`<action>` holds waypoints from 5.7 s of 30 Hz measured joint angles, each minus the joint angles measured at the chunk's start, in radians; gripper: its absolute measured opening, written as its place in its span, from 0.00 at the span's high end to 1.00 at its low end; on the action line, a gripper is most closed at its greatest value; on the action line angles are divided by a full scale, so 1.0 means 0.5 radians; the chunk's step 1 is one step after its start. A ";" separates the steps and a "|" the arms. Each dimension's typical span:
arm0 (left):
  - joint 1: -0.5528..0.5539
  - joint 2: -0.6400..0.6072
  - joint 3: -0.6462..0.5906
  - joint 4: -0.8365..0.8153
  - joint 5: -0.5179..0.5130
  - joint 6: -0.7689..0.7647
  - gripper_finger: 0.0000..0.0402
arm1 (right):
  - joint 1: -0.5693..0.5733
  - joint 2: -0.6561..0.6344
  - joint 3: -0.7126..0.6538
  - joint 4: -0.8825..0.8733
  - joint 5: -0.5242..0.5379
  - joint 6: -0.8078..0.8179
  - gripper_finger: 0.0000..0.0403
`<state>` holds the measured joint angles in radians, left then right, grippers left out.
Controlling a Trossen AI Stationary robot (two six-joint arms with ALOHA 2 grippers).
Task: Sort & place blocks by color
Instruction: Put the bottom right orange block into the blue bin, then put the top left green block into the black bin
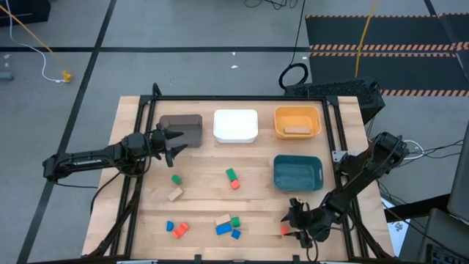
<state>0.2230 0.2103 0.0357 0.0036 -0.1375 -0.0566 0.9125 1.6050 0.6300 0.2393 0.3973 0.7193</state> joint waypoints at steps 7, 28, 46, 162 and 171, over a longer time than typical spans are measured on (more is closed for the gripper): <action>0.000 -0.001 0.001 0.000 0.000 0.000 0.32 | 0.048 0.209 0.000 0.205 0.066 0.017 0.41; 0.000 0.000 0.000 0.000 0.000 0.000 0.32 | 0.094 0.291 -0.002 0.164 0.233 -0.128 0.67; 0.000 -0.001 0.001 0.000 0.000 0.000 0.32 | 0.078 -0.207 -0.008 0.489 0.328 -0.737 0.71; -0.181 0.775 0.002 1.671 0.253 -0.562 0.32 | -1.054 -1.900 -0.558 0.528 0.407 -1.024 0.47; -0.175 0.775 0.002 1.672 0.173 -0.277 0.32 | -1.056 -1.899 -0.558 0.505 0.407 -1.188 0.47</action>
<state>0.1354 0.5976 0.0368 0.8394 -0.0512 -0.1953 0.3843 0.6556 0.3511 0.4916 0.6006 0.1251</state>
